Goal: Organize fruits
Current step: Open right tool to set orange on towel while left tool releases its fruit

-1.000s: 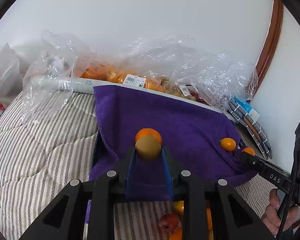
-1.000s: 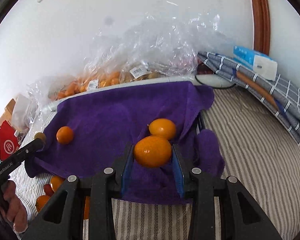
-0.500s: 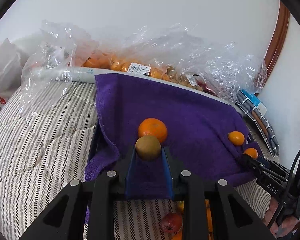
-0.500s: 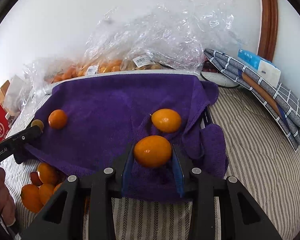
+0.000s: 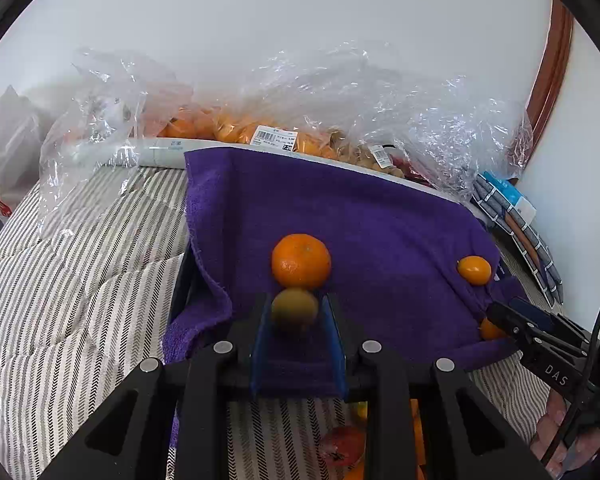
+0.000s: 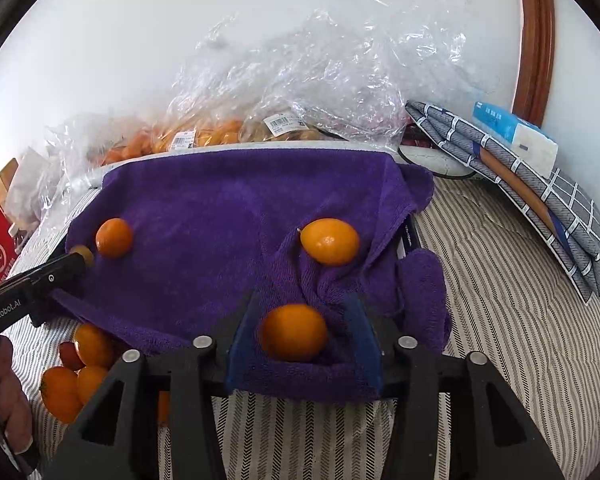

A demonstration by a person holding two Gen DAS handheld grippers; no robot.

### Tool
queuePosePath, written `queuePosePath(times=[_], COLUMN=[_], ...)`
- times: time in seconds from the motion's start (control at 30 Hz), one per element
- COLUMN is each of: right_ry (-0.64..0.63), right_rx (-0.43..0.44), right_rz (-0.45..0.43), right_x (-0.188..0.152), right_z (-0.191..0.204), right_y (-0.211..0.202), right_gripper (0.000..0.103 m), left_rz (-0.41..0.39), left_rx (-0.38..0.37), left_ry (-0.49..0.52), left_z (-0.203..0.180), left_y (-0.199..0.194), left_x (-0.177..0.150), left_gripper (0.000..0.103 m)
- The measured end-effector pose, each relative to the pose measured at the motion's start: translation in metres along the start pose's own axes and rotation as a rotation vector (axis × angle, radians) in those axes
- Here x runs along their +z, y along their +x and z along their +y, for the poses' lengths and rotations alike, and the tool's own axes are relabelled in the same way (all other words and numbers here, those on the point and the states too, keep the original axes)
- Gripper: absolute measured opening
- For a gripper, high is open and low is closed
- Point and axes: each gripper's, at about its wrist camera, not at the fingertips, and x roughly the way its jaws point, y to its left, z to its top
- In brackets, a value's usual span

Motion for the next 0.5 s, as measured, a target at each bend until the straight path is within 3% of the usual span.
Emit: queuePosePath(times=[0.2, 0.5], right_ry=[0.008, 0.024], right_rx=[-0.020, -0.042], right_rz=[-0.043, -0.154], right_x=[0.000, 0.000], right_z=[-0.001, -0.005], right_y=[-0.009, -0.033], right_gripper=[0.064, 0.064], left_rz=[-0.009, -0.048], left_rx=[-0.012, -0.020], left_ry=[-0.002, 0.006], left_z=[-0.001, -0.004], left_y=[-0.001, -0.008], left_x=[-0.001, -0.001], left_gripper=[0.025, 0.041])
